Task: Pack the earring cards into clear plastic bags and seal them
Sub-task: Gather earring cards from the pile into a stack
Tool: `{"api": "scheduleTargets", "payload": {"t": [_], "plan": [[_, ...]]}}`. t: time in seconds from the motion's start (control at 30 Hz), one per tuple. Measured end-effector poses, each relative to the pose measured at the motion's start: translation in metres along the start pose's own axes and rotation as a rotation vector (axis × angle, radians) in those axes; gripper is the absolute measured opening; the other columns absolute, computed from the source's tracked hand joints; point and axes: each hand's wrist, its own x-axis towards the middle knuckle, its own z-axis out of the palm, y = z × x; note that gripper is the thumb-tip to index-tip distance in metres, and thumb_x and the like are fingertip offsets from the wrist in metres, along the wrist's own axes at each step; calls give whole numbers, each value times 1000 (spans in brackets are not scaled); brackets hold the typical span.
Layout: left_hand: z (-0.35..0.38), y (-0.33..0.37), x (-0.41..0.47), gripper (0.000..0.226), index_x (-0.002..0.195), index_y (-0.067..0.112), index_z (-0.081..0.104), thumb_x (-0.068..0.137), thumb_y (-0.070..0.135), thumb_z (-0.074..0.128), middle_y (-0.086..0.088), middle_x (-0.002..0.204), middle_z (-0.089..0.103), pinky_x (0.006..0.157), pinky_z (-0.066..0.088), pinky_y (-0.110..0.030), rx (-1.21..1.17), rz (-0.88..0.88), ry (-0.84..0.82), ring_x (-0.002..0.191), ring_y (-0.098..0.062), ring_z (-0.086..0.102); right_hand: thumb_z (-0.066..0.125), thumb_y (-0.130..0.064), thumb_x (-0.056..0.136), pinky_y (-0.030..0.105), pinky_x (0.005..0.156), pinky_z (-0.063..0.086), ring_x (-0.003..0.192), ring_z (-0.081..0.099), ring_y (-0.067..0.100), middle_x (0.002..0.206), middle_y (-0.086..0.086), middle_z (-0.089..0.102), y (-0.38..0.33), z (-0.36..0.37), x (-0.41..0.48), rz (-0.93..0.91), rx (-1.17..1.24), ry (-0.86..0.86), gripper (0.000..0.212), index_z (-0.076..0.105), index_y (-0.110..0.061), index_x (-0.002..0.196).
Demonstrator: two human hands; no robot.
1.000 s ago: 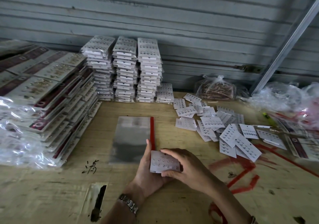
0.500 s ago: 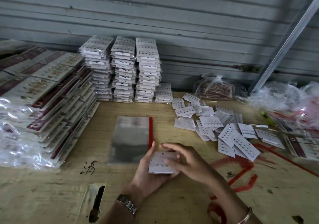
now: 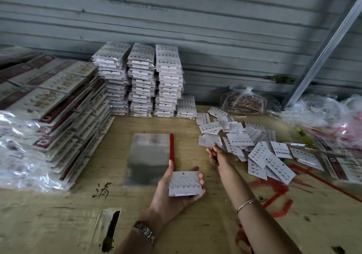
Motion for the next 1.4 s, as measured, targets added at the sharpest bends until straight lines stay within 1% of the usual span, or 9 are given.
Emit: {"api": "scheduleTargets", "payload": {"t": [0.17, 0.4, 0.57, 0.8, 1.0, 1.1, 1.23, 1.3, 1.4], "plan": [[1, -1, 0, 81, 137, -2, 43, 90, 63, 57, -24, 116, 57, 102, 44, -49, -18, 22, 12, 101, -33, 59, 52, -4, 99, 12, 29, 25, 25, 40, -2, 72, 6, 59, -3, 7, -5, 24, 185, 67, 23, 61, 9, 116], [-2, 0, 1, 88, 139, -5, 45, 86, 62, 65, -26, 120, 56, 101, 43, -49, -62, 35, -24, 103, -36, 58, 67, -8, 91, 10, 32, 29, 31, 43, -3, 48, -5, 65, 7, 6, -27, -72, 131, 84, 18, 67, -4, 74], [-7, 0, 0, 94, 137, -11, 49, 85, 66, 63, -29, 124, 59, 99, 49, -51, -10, 80, -74, 108, -39, 61, 73, -18, 86, 29, 52, 50, 60, 63, 21, 78, 15, 75, 36, -7, -68, -39, 123, 41, 19, 73, 1, 87], [-6, 1, -2, 93, 136, -8, 53, 84, 69, 62, -28, 127, 59, 102, 48, -49, 13, 123, -35, 115, -38, 60, 69, -11, 88, 16, 28, 25, 34, 40, 5, 62, 11, 69, 48, -19, -94, -46, 82, -55, 18, 73, 6, 84], [-6, 1, -3, 93, 130, -11, 57, 84, 70, 59, -29, 125, 60, 103, 47, -48, 34, 146, 19, 111, -37, 62, 71, -12, 88, 18, 37, 35, 41, 51, 10, 63, 8, 67, 41, -46, -82, -347, -178, -184, 11, 72, -3, 81], [-4, 1, -3, 93, 131, -11, 56, 84, 69, 59, -28, 127, 59, 101, 49, -49, 15, 151, 47, 110, -37, 63, 65, 6, 87, 15, 70, 54, 85, 69, 5, 103, -1, 73, 26, -56, -68, -753, -676, -203, 26, 71, -9, 107], [-3, 1, -2, 94, 133, -11, 54, 85, 70, 58, -28, 127, 58, 98, 52, -48, -2, 155, 82, 109, -37, 63, 51, 24, 77, 18, 118, 22, 147, 14, -3, 159, -17, 22, 2, -58, -45, -1042, -1310, -408, 92, 34, -27, 151], [-3, 2, -2, 93, 128, -11, 58, 85, 70, 56, -29, 125, 60, 96, 54, -48, -1, 156, 102, 107, -37, 64, 51, 22, 76, 19, 116, 24, 147, -7, -4, 161, -25, -4, -6, -54, -38, -1022, -1485, -564, 110, 10, -46, 153], [-3, 2, -1, 93, 125, -13, 60, 86, 71, 54, -29, 121, 62, 94, 55, -47, 5, 162, 109, 105, -37, 65, 51, 18, 79, 24, 104, 46, 147, 6, 5, 160, -24, -12, -13, -44, -38, -852, -1568, -708, 114, 5, -63, 145]]}}
